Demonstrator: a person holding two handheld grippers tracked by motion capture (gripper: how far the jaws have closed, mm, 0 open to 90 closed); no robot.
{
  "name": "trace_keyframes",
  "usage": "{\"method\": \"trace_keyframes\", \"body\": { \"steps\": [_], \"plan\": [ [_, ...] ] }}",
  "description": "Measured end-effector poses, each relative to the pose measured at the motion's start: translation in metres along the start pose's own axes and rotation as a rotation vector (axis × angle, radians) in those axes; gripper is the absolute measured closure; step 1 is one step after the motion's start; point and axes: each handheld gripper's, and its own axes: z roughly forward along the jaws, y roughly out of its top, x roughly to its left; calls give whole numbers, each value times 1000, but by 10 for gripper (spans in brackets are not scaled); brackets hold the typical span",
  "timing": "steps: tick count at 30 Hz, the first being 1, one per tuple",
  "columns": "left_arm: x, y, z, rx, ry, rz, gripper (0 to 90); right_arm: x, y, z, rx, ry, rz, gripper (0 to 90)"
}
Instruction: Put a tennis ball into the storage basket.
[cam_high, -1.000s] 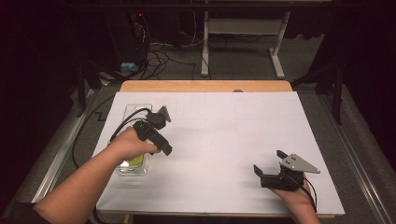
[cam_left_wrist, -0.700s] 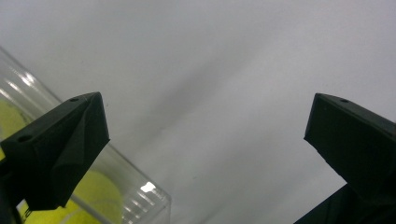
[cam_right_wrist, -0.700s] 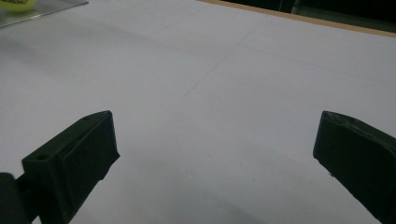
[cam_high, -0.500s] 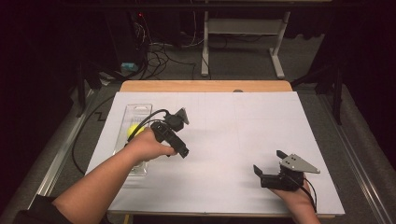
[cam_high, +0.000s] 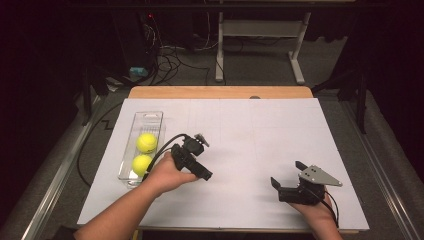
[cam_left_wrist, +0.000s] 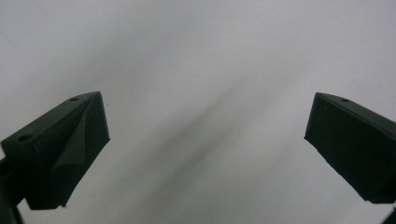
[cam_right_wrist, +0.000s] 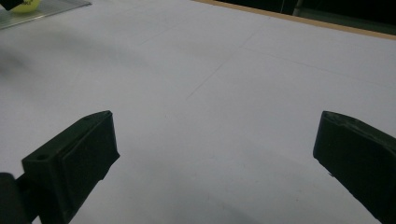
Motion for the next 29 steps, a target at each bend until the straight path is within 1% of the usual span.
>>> {"method": "trace_keyframes", "body": {
  "steps": [2, 3, 4, 7, 9, 11, 12, 14, 16, 17, 18, 19, 20, 21, 22, 23, 24, 26, 27, 28, 29],
  "plan": [
    [-3, -8, 4, -85, -27, -32, 5, 0, 0, 0, 1, 1, 0, 0],
    [-3, -8, 4, -85, -27, -32, 5, 0, 0, 0, 1, 1, 0, 0],
    [-5, -16, 9, -173, -40, -49, 6, 0, 0, 0, -1, 2, 0, 0],
    [-5, -28, 18, -302, -53, -73, 7, 0, 1, -1, -5, 2, 1, 0],
    [-5, -36, 24, -373, -41, -73, 4, 1, 1, -2, -8, 4, 6, 0],
    [-3, -45, 29, -457, -24, -66, 2, 2, 1, -3, -13, 8, 8, 0],
    [-2, -48, 31, -491, -17, -66, 2, 2, 2, -3, -14, 10, 9, 0],
    [1, -55, 34, -549, -19, -69, 2, 3, 2, -3, -17, 15, 9, 0],
    [2, -59, 32, -583, -15, -56, 2, 4, 2, -4, -19, 16, 13, 0],
    [2, -59, 32, -583, -15, -56, 2, 4, 2, -4, -19, 16, 13, 0],
    [4, -62, 26, -616, -17, -39, 2, 5, 2, -5, -25, 19, 14, 0],
    [4, -62, 26, -616, -17, -39, 2, 5, 3, -6, -28, 17, 17, 0],
    [6, -68, 21, -663, -34, -43, 2, 4, 3, -8, -32, 16, 25, 0],
    [6, -68, 21, -663, -34, -43, 2, 4, 3, -8, -32, 16, 25, 0],
    [9, -73, 18, -686, -54, -46, 2, 3, 3, -13, -45, 13, 30, 0],
    [9, -73, 18, -686, -54, -46, 2, 3, 2, -16, -50, 9, 33, 0],
    [11, -77, 15, -706, -63, -46, 2, 2, 2, -20, -53, 4, 43, 0],
    [14, -79, 13, -723, -96, -63, 2, -1, 1, -25, -62, -5, 60, 0],
    [15, -80, 12, -734, -97, -70, 2, -3, 0, -27, -66, -9, 68, 0],
    [15, -81, 11, -736, -91, -66, 2, -4, 0, -29, -67, -14, 80, 0],
    [15, -81, 11, -736, -91, -66, 2, -6, 0, -30, -69, -24, 79, 0]
  ]
}}
